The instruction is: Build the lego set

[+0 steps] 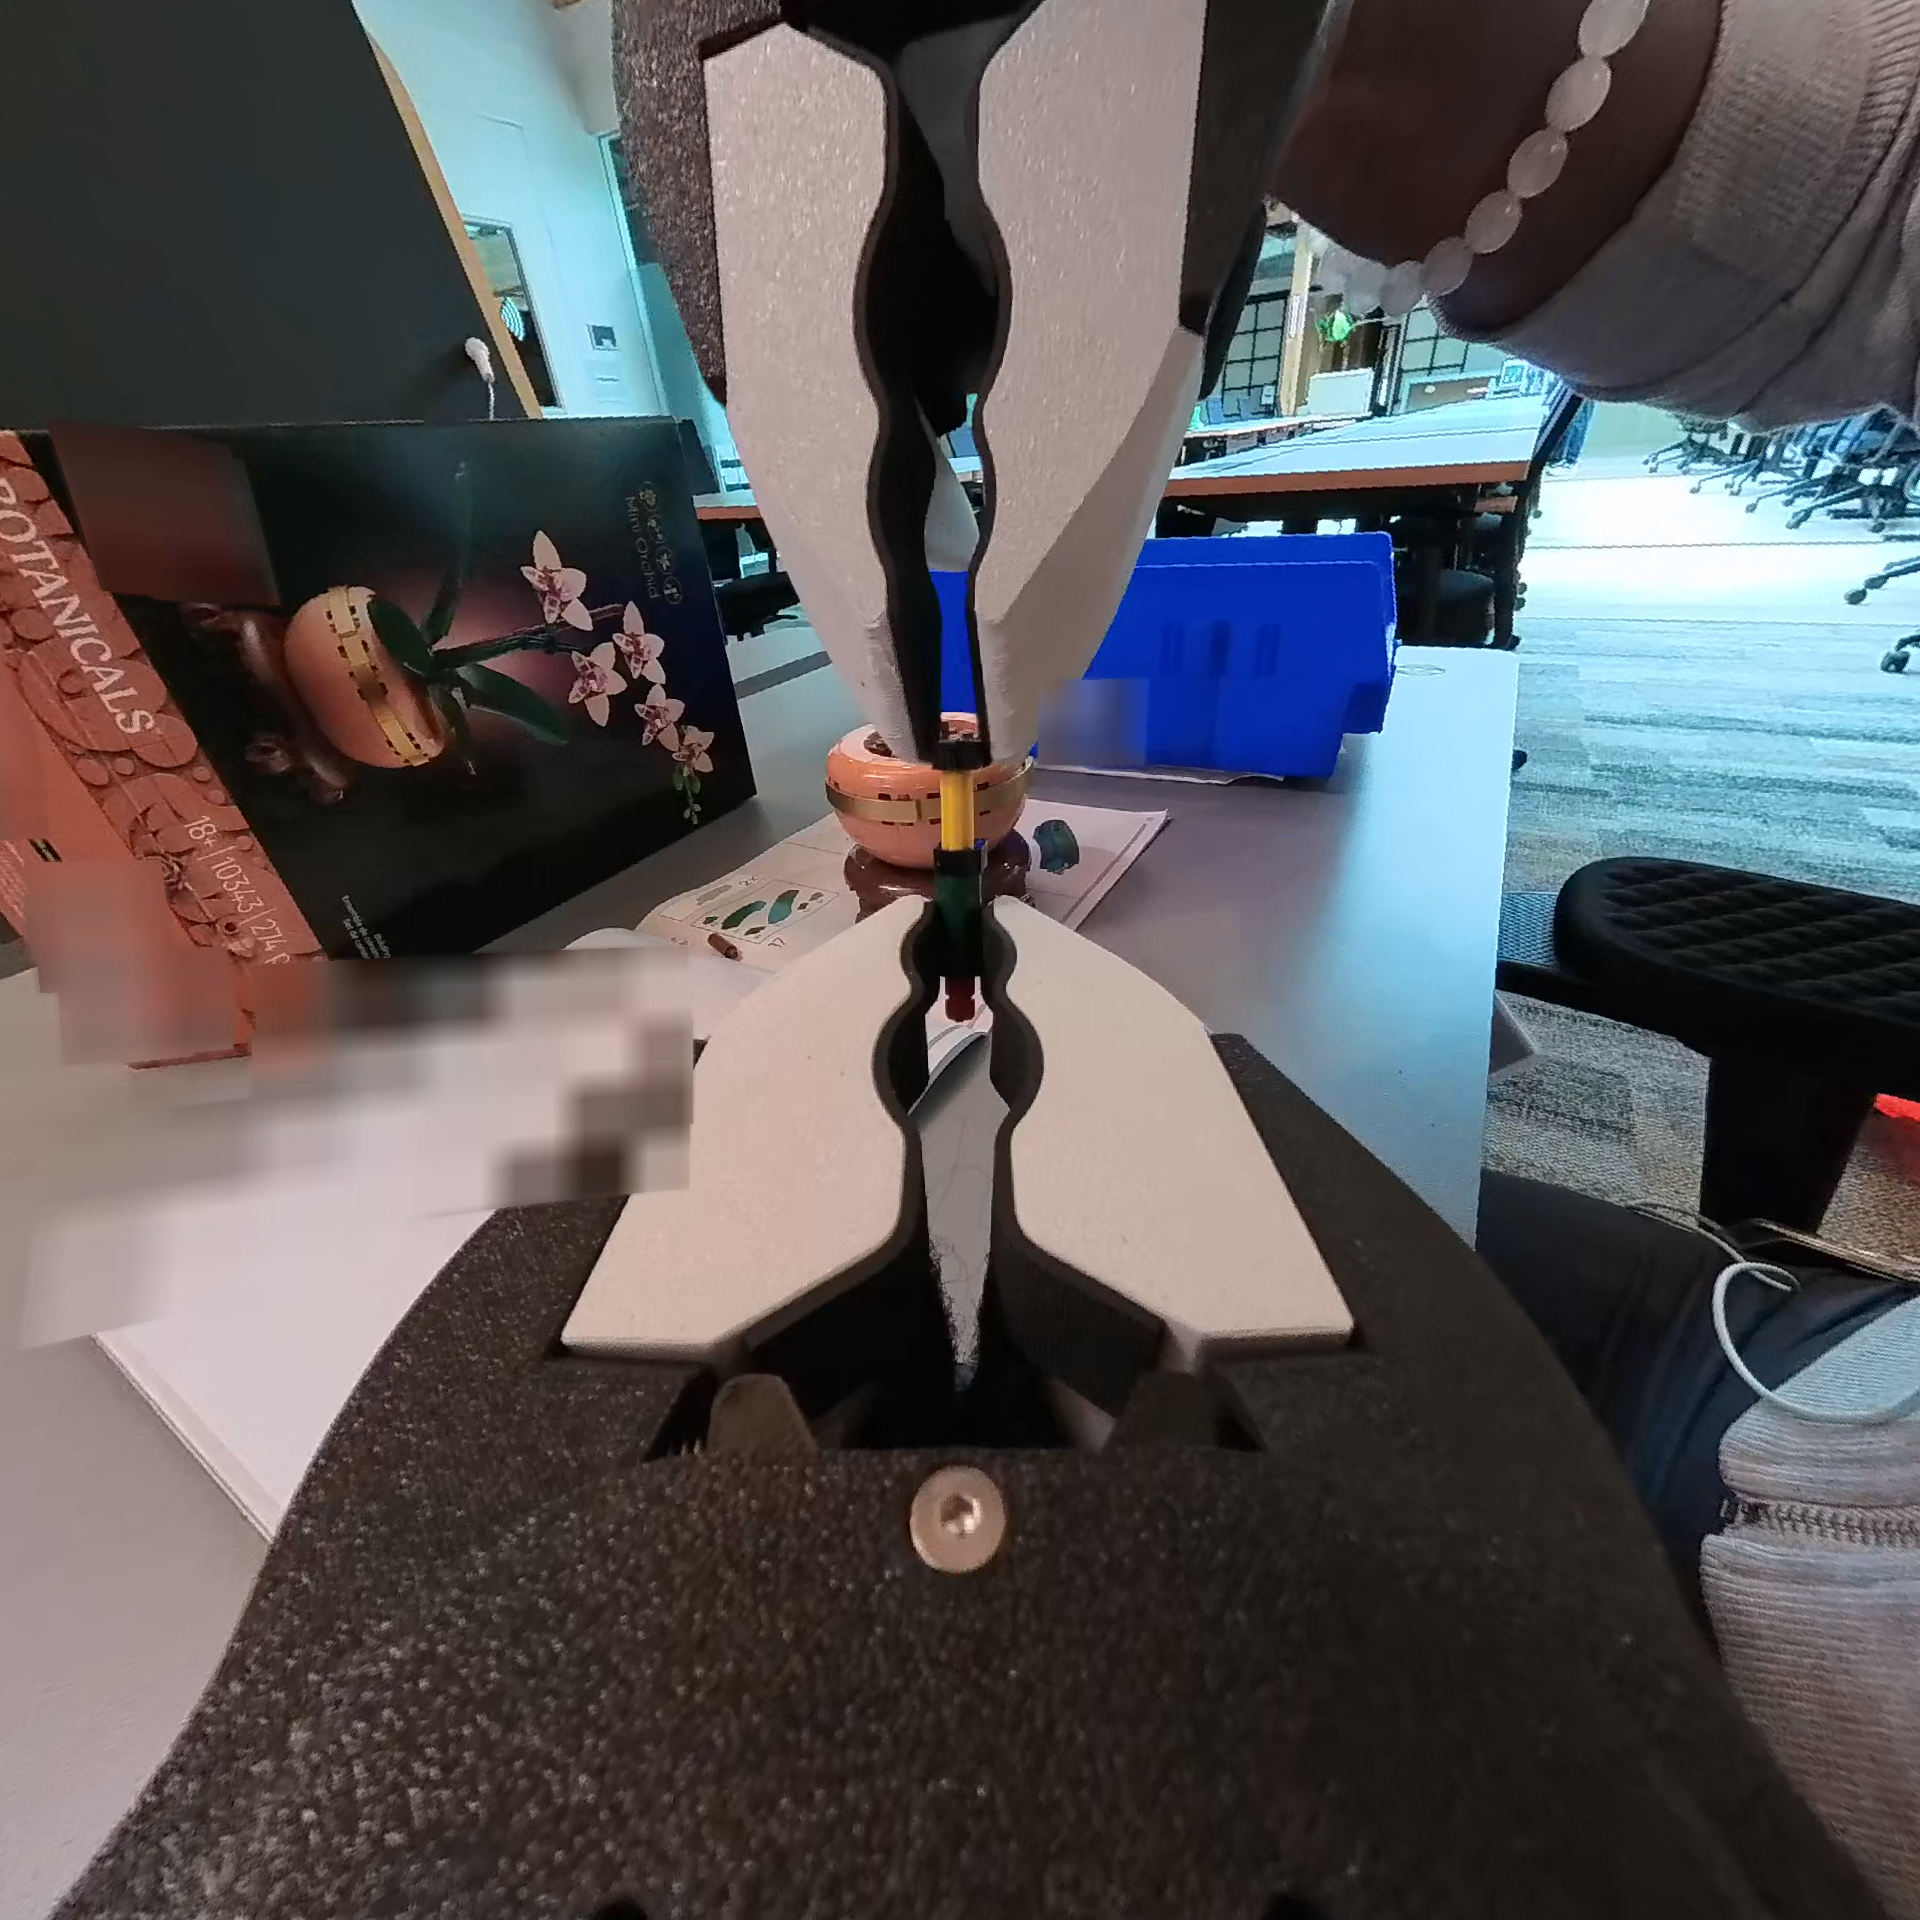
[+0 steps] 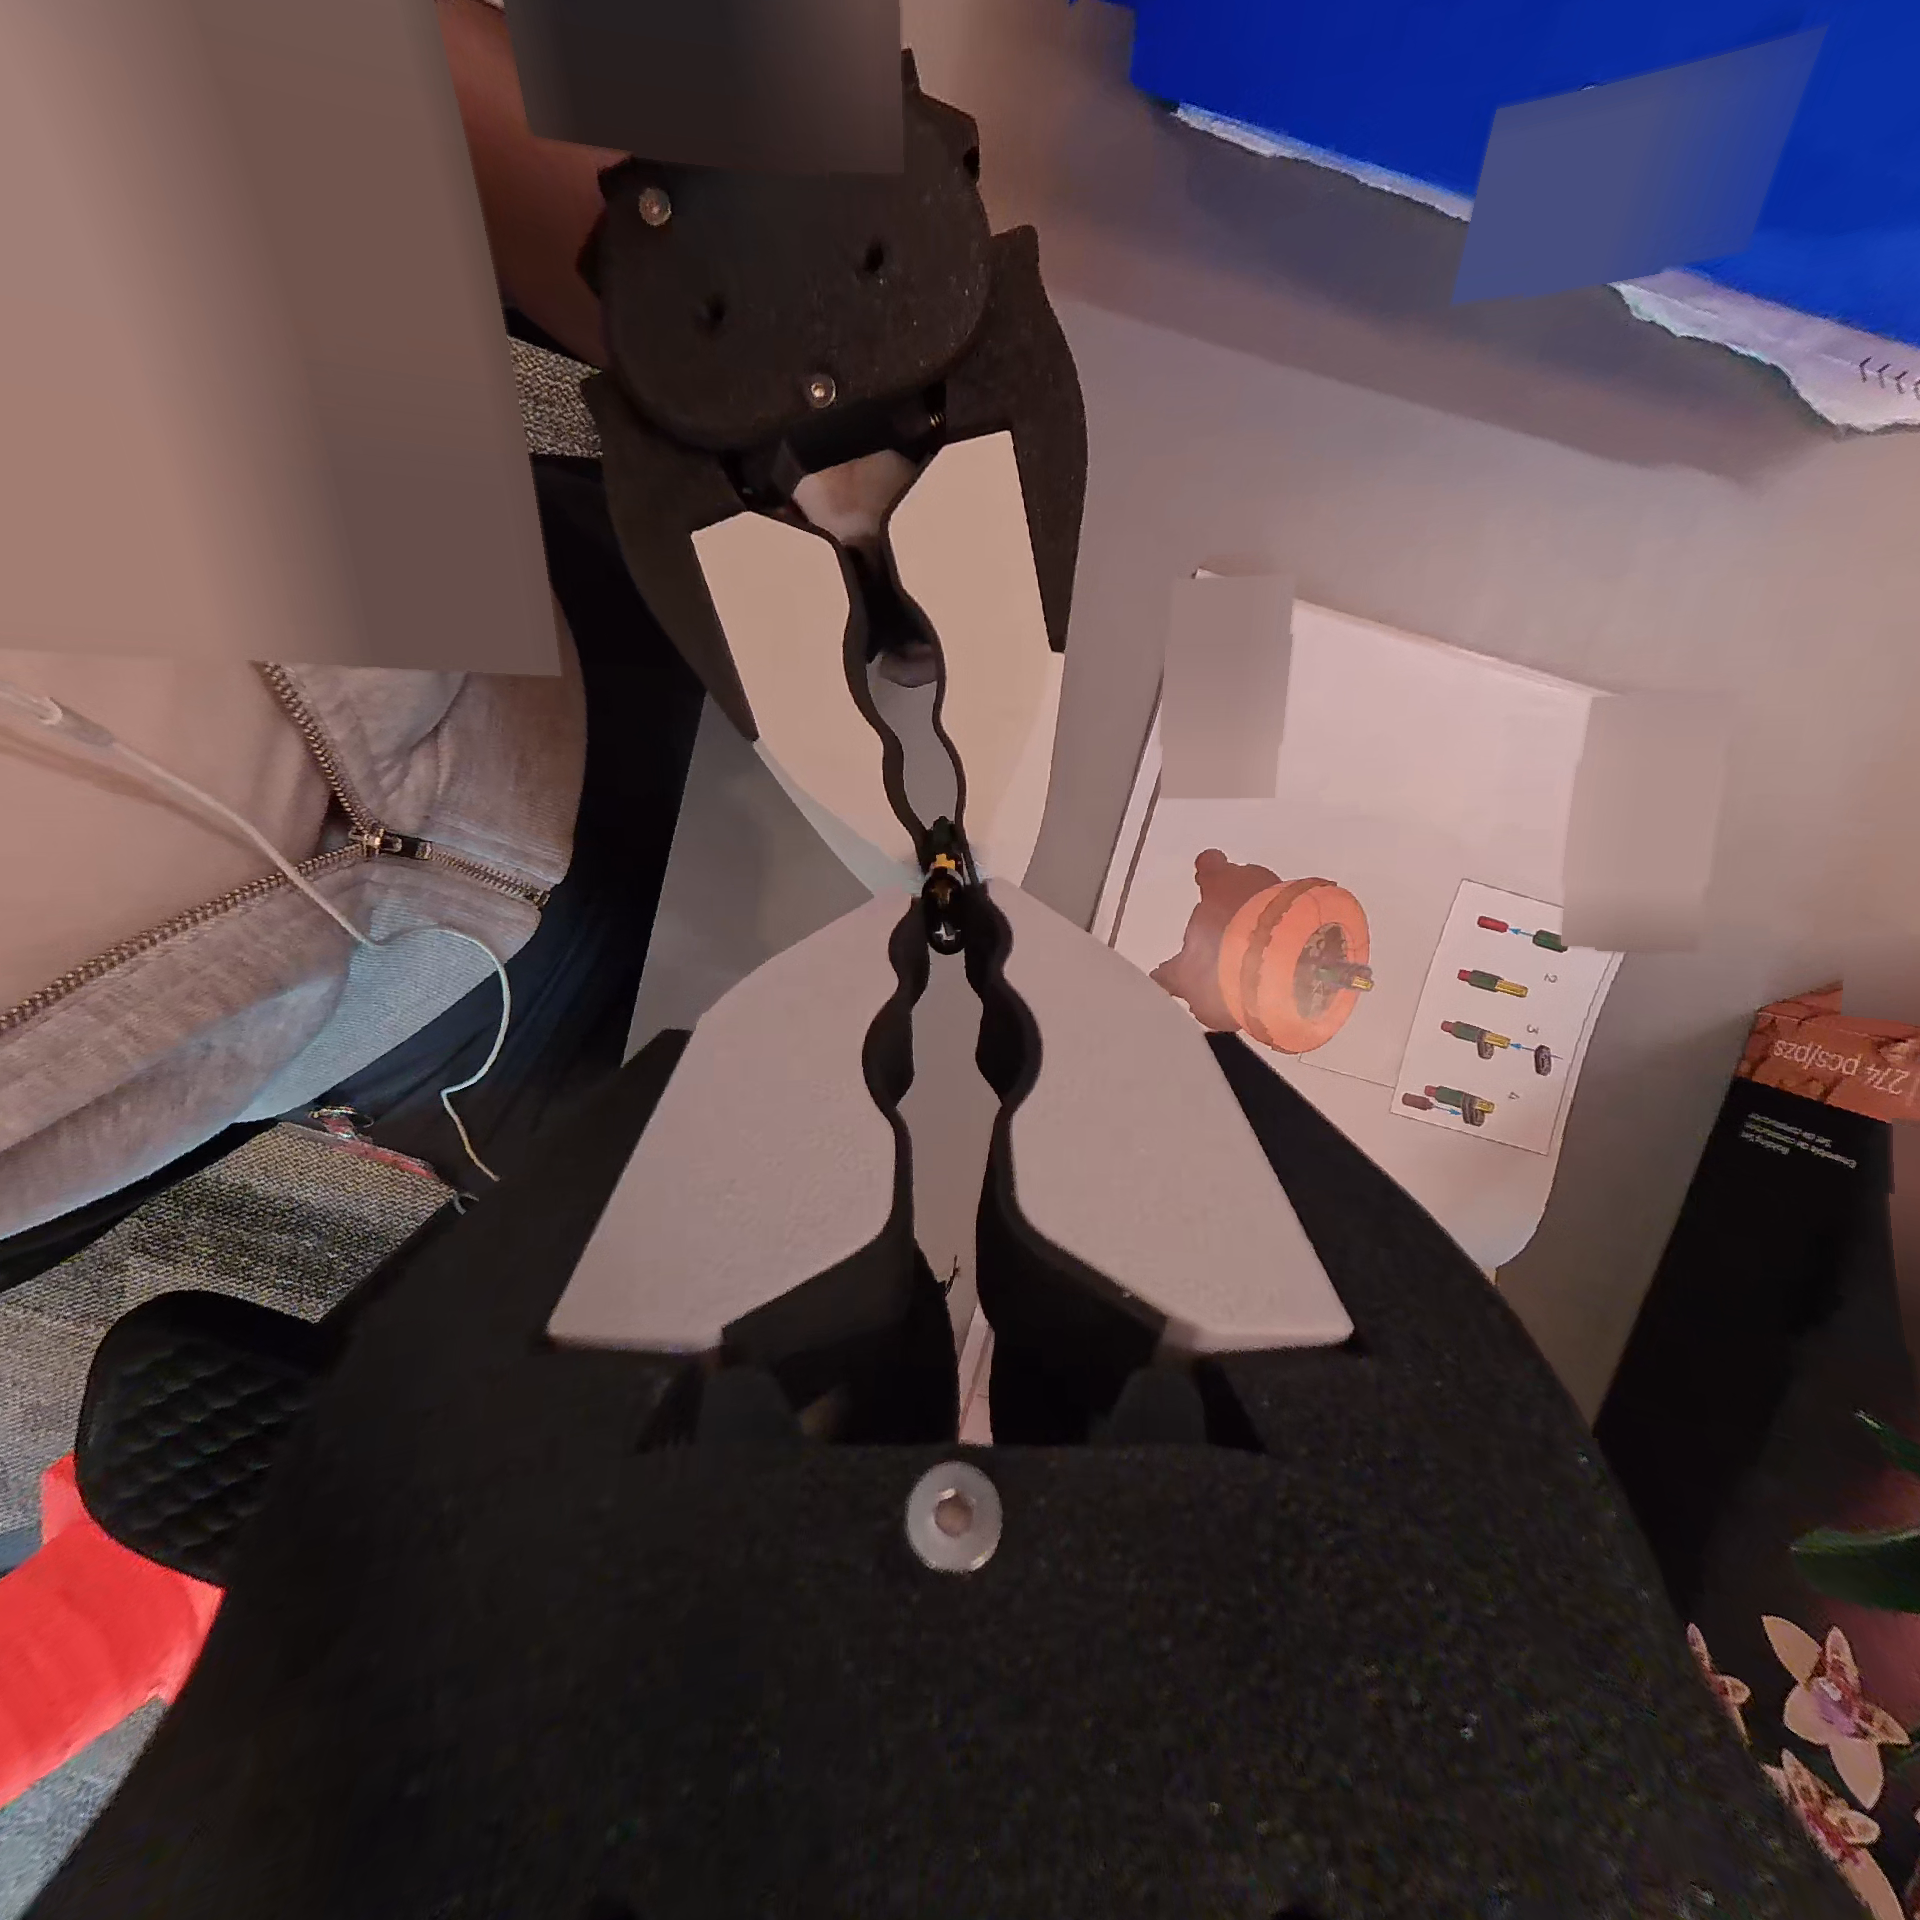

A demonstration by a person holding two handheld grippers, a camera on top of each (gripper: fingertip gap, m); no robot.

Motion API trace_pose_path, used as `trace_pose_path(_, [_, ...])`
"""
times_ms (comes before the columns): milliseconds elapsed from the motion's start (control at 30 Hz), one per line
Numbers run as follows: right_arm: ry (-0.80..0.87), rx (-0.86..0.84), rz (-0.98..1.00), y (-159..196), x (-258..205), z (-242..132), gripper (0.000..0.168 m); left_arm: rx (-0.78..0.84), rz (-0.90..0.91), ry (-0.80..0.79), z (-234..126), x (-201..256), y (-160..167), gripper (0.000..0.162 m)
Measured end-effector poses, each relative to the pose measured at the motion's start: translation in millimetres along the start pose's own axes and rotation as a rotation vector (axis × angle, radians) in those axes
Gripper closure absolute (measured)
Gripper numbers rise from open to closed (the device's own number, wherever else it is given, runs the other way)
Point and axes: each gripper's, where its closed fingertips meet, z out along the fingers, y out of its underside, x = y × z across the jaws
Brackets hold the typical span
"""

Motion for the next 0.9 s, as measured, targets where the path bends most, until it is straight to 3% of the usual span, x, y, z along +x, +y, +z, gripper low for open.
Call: trace_pose_path(900, [0.068, -0.086, -0.056, 11, -14, 13, 0.162, -0.114, 0.126, 0.037, 4, 12, 15, 0.157])
